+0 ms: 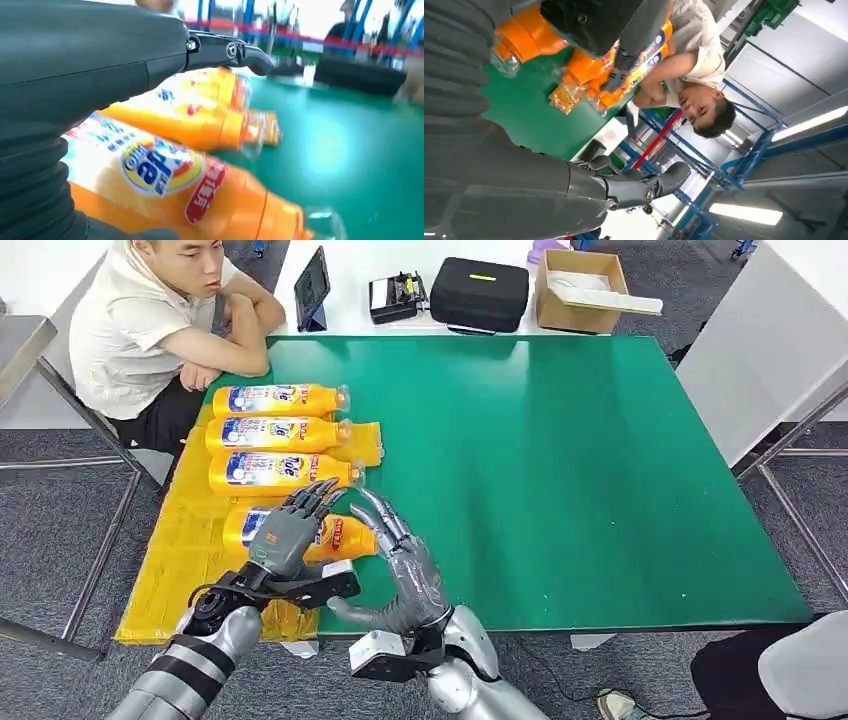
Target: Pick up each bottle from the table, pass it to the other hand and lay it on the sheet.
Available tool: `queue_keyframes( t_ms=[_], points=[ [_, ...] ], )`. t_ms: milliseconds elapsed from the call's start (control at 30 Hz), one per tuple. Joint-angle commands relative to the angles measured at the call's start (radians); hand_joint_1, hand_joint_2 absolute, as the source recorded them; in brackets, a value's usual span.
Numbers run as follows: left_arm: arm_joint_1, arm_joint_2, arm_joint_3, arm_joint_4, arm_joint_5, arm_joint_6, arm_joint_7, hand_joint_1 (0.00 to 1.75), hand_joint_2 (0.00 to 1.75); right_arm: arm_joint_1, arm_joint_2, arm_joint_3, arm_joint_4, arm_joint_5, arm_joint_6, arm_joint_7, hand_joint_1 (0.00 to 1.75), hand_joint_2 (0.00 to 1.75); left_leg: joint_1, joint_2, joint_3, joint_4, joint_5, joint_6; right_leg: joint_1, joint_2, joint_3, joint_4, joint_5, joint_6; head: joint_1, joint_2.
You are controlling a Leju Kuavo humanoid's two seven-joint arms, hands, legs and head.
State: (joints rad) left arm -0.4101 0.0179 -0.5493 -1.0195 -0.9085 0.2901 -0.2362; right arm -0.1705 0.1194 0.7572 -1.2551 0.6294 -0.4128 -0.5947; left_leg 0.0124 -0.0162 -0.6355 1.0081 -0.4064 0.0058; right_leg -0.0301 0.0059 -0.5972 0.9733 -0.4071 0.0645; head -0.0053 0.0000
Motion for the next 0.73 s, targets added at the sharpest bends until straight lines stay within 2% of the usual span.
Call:
queue_keyframes(
  t_ms=[33,200,333,400,467,533,567,633,733],
  points=[
    [0.051,0.028,-0.015,-0.11,-0.055,0.073,0.017,0.0,1.75,-0.005,-0.021,-0.003,0.024,0.011,-0.007,0.01,0.0,1.75,0.001,0.001,0.003,0.0,-0.001,0.0,0.001,0.0,0.003,-0.001,-0.001,-0.003,0.0,0.0],
    [0.059,0.025,-0.01,-0.119,-0.051,0.078,0.01,0.0,1.75,-0.004,-0.02,-0.005,0.027,0.011,-0.005,0.01,0.0,1.75,0.001,0.002,0.004,0.0,-0.002,0.0,0.002,0.0,0.004,0.0,-0.002,-0.004,0.0,0.0],
    [0.11,0.024,0.005,-0.191,-0.051,0.145,-0.025,0.0,1.75,0.012,-0.017,-0.009,0.016,-0.002,-0.006,-0.001,0.0,1.75,0.001,0.003,0.005,0.0,-0.003,0.0,0.002,0.001,0.005,-0.001,-0.002,-0.004,0.0,0.0],
    [0.137,0.024,0.015,-0.231,0.009,0.124,-0.049,0.0,1.75,0.025,-0.014,-0.021,0.002,-0.047,0.0,-0.026,0.0,1.75,0.001,0.003,0.005,0.0,-0.003,0.001,0.002,0.001,0.005,-0.001,-0.002,-0.004,0.0,0.0],
    [0.197,0.01,0.051,-0.311,0.143,0.102,-0.099,0.0,1.75,0.073,-0.006,-0.079,-0.055,-0.189,0.031,-0.076,0.0,1.75,0.0,0.002,0.005,0.0,-0.003,0.001,0.001,0.0,0.005,-0.001,-0.002,-0.004,0.0,0.0],
    [0.293,-0.03,0.106,-0.423,0.35,0.057,-0.155,0.0,1.75,0.148,-0.006,-0.142,-0.18,-0.351,0.059,-0.103,0.0,1.75,0.001,0.001,0.005,0.0,-0.003,0.0,0.001,-0.001,0.005,-0.001,-0.003,-0.003,0.0,0.0],
    [0.347,-0.061,0.134,-0.485,0.466,0.037,-0.186,0.0,1.75,0.188,-0.015,-0.177,-0.228,-0.442,0.12,-0.103,0.0,1.75,0.0,0.001,0.003,0.0,-0.002,0.0,0.001,-0.001,0.003,-0.001,-0.002,-0.002,0.0,0.0],
    [0.372,-0.081,0.146,-0.514,0.49,0.066,-0.193,0.0,1.75,0.21,-0.023,-0.2,-0.243,-0.454,0.146,-0.097,0.0,1.75,0.0,0.0,0.003,0.001,-0.004,0.0,0.001,-0.002,0.004,0.0,-0.004,-0.003,0.0,0.0],
    [0.406,-0.127,0.177,-0.517,0.661,0.052,-0.202,0.0,1.75,0.256,-0.015,-0.264,-0.254,-0.412,0.079,-0.103,0.0,1.75,0.0,-0.002,0.002,0.0,-0.004,0.0,0.0,-0.003,0.003,-0.001,-0.004,-0.003,0.0,0.0]
  ],
)
